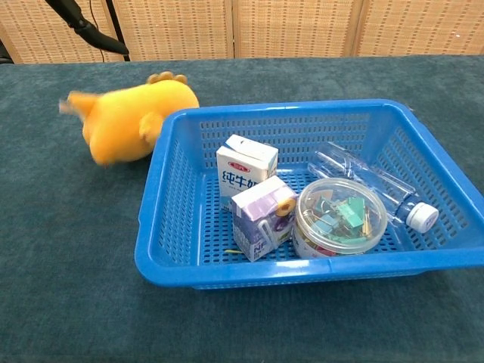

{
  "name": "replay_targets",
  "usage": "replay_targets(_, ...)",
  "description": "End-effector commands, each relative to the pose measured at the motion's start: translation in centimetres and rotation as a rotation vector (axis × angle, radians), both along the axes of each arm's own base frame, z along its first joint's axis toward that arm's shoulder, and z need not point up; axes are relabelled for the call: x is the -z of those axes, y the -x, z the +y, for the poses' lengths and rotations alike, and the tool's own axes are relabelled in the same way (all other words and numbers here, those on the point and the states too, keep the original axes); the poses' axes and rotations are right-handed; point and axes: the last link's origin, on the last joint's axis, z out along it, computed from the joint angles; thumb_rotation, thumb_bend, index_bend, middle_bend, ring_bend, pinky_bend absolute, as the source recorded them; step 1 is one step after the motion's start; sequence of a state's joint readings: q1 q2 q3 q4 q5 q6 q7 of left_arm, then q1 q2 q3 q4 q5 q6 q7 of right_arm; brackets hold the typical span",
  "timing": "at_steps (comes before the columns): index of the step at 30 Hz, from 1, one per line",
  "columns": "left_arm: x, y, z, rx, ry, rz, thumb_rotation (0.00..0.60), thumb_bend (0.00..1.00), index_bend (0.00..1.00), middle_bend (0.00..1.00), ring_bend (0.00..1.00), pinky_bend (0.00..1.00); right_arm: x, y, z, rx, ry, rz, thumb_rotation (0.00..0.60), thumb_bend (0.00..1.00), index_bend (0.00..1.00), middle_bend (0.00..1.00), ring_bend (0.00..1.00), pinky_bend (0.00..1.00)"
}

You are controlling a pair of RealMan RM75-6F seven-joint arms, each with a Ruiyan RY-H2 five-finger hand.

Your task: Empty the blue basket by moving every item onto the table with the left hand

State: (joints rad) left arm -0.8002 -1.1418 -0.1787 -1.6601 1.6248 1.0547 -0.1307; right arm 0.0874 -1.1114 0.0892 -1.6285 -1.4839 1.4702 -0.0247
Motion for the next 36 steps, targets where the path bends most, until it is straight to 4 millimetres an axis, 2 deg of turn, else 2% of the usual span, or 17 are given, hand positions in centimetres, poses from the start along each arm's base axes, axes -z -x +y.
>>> replay_targets(1, 2.5, -2.6, -3.5, 0.128, 0.056, 0.103, 0.600, 0.00, 0.00, 0.00, 0.00, 0.00, -0.3, 0.0, 0.1, -0.002, 0.005, -0.006, 0.600, 0.00, 0.00, 0.00, 0.00, 0.00)
replay_targets(2, 4.0, -3.6, -4.2, 0.154, 0.085, 0.132, 0.600, 0.00, 0.00, 0.00, 0.00, 0.00, -0.4, 0.1, 0.1, -0.001, 0.007, -0.010, 0.600, 0.00, 0.00, 0.00, 0.00, 0.00)
replay_targets(5, 6.7, -5.3, -4.7, 0.155, 0.121, 0.166, 0.600, 0.00, 0.00, 0.00, 0.00, 0.00, -0.6, 0.2, 0.1, 0.000, 0.010, -0.016, 0.600, 0.00, 0.00, 0.00, 0.00, 0.00)
replay_targets(9, 9.5, -6.5, -5.1, 0.153, 0.160, 0.208, 0.600, 0.00, 0.00, 0.00, 0.00, 0.00, -0.9, 0.4, 0.1, 0.003, 0.015, -0.021, 0.600, 0.00, 0.00, 0.00, 0.00, 0.00)
replay_targets(12, 10.8, -6.9, -5.5, 0.150, 0.176, 0.233, 0.600, 0.00, 0.00, 0.00, 0.00, 0.00, -1.1, 0.5, 0.1, 0.006, 0.020, -0.027, 0.600, 0.00, 0.00, 0.00, 0.00, 0.00)
replay_targets(22, 13.0, -7.7, -5.5, 0.132, 0.180, 0.295, 0.600, 0.00, 0.00, 0.00, 0.00, 0.03, -1.8, 1.0, -0.2, 0.027, 0.035, -0.045, 0.600, 0.00, 0.00, 0.00, 0.00, 0.00)
replay_targets(28, 14.2, -7.7, -4.2, 0.078, 0.141, 0.316, 0.600, 0.02, 0.00, 0.00, 0.00, 0.05, -2.0, 1.0, -0.1, 0.023, 0.041, -0.053, 0.600, 0.00, 0.00, 0.00, 0.00, 0.00)
replay_targets(33, 14.7, -7.6, -3.7, 0.052, 0.134, 0.323, 0.600, 0.06, 0.01, 0.00, 0.02, 0.15, -2.1, 1.1, -0.2, 0.027, 0.042, -0.056, 0.600, 0.00, 0.00, 0.00, 0.00, 0.00)
replay_targets(36, 15.0, -7.6, -3.6, 0.046, 0.138, 0.326, 0.600, 0.08, 0.09, 0.02, 0.09, 0.24, -2.1, 1.1, -0.2, 0.028, 0.043, -0.057, 0.600, 0.00, 0.00, 0.00, 0.00, 0.00)
